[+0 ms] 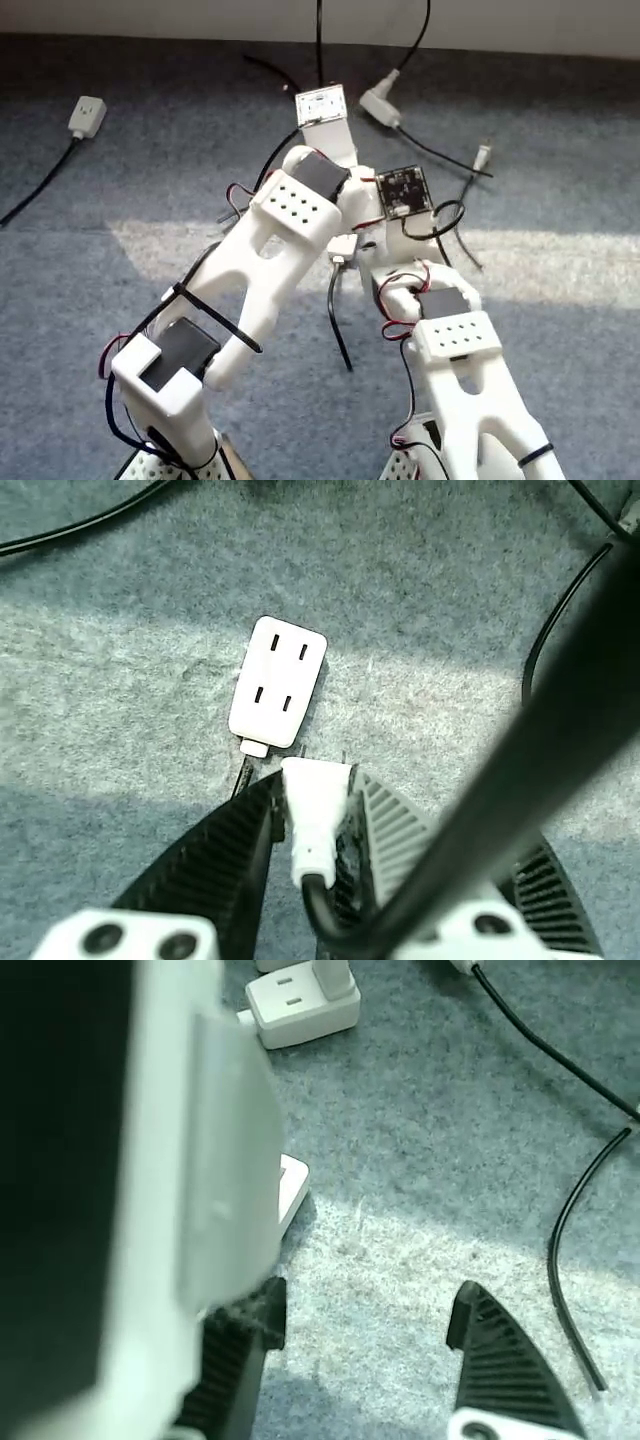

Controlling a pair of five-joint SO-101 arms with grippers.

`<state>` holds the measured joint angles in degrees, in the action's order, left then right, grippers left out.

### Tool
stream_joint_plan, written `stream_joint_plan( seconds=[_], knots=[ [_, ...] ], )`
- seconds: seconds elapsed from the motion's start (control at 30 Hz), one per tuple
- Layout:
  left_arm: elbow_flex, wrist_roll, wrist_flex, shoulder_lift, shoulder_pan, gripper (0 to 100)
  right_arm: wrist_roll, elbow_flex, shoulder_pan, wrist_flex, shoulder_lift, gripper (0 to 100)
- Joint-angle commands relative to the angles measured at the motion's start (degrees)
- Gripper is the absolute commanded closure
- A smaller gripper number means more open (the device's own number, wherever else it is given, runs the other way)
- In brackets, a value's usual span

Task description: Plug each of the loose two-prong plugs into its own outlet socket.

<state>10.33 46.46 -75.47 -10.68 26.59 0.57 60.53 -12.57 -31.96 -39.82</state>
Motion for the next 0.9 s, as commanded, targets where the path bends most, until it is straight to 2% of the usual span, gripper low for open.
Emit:
stream_joint_plan(
  seconds=[0.0, 0.23, 0.6, 0.73, 0.87],
  knots=[
    [0.31, -0.53, -0.09, 1.45, 0.31, 99, -0.7, -7.96, 1.98, -5.05, 0.22, 73.3],
    [0.13, -0.62, -0.26, 1.45, 2.68, 99, -0.88, -14.9, -1.27, -7.34, 0.22, 73.3],
    [-0.04, -0.7, 2.37, 1.36, 2.07, 99, -0.79, -6.46, -14.9, -6.64, -0.4, 73.3],
    [-2.24, -0.7, 5.1, 1.36, 1.54, 99, -0.7, -6.37, -14.73, -6.73, -0.4, 73.3],
    [-3.82, -0.7, 7.38, 1.45, 0.75, 99, -0.62, -6.81, -10.15, -7.52, -0.57, 73.3]
  ],
)
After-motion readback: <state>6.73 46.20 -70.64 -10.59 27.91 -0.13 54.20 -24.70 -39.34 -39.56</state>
